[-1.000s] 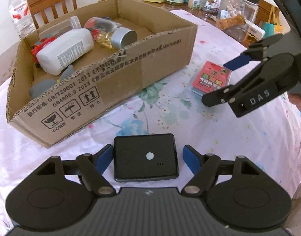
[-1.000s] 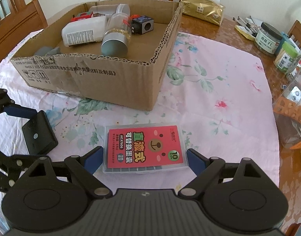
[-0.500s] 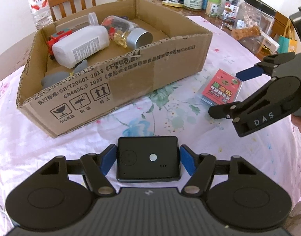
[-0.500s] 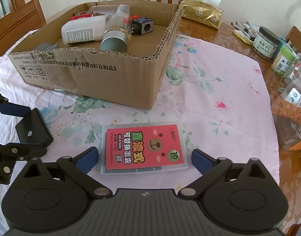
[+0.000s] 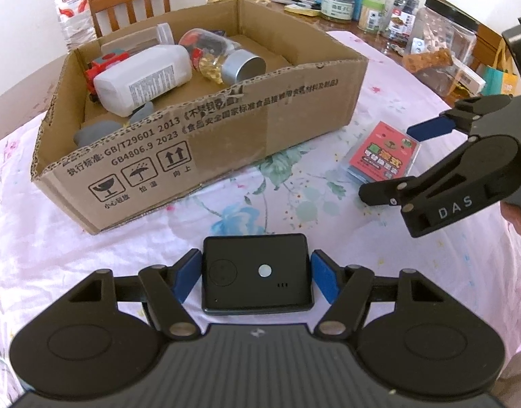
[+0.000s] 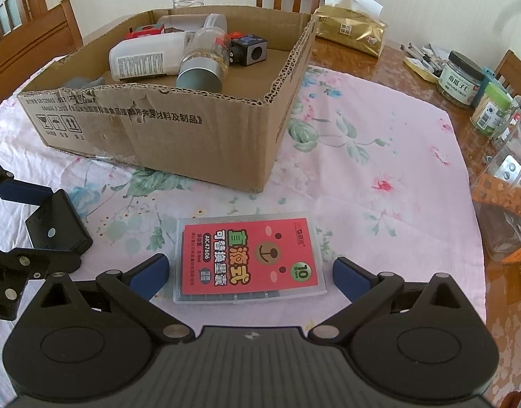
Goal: Organize rigid objects
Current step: 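Carry the power bank and card pack into the cardboard box and release both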
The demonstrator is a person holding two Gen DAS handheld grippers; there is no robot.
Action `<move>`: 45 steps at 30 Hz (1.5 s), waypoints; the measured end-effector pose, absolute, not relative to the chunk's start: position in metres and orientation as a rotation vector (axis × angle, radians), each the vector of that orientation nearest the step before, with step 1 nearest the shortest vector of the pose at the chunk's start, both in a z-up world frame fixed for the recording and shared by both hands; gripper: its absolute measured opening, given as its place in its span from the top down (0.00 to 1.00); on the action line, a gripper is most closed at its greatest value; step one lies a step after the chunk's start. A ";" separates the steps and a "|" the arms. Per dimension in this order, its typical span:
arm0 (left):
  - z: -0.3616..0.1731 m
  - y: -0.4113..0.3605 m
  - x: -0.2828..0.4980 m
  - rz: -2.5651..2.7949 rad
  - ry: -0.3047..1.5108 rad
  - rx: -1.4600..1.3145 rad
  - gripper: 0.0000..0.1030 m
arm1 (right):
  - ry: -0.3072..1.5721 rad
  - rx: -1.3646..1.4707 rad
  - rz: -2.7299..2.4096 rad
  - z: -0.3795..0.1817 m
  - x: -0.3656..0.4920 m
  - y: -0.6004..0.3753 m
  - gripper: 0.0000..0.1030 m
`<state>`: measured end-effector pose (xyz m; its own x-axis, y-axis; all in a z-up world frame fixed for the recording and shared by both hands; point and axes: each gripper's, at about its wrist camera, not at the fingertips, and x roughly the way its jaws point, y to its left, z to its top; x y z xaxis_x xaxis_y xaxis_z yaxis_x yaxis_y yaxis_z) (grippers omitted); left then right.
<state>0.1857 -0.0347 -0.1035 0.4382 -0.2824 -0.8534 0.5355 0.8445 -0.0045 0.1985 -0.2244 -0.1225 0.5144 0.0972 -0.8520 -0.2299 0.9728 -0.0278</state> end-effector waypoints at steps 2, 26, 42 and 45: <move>-0.103 -0.036 0.186 -0.509 1.002 0.290 0.32 | 1.012 -0.143 0.197 -0.122 0.199 -0.225 0.00; -0.087 -0.033 0.183 -0.438 0.995 0.222 0.33 | 1.013 -0.148 0.208 -0.120 0.204 -0.219 0.06; -0.081 -0.030 0.183 -0.451 0.994 0.237 0.33 | 1.026 -0.161 0.213 -0.118 0.207 -0.222 0.10; -0.078 -0.031 0.182 -0.458 0.995 0.243 0.33 | 1.032 -0.171 0.211 -0.116 0.206 -0.220 0.10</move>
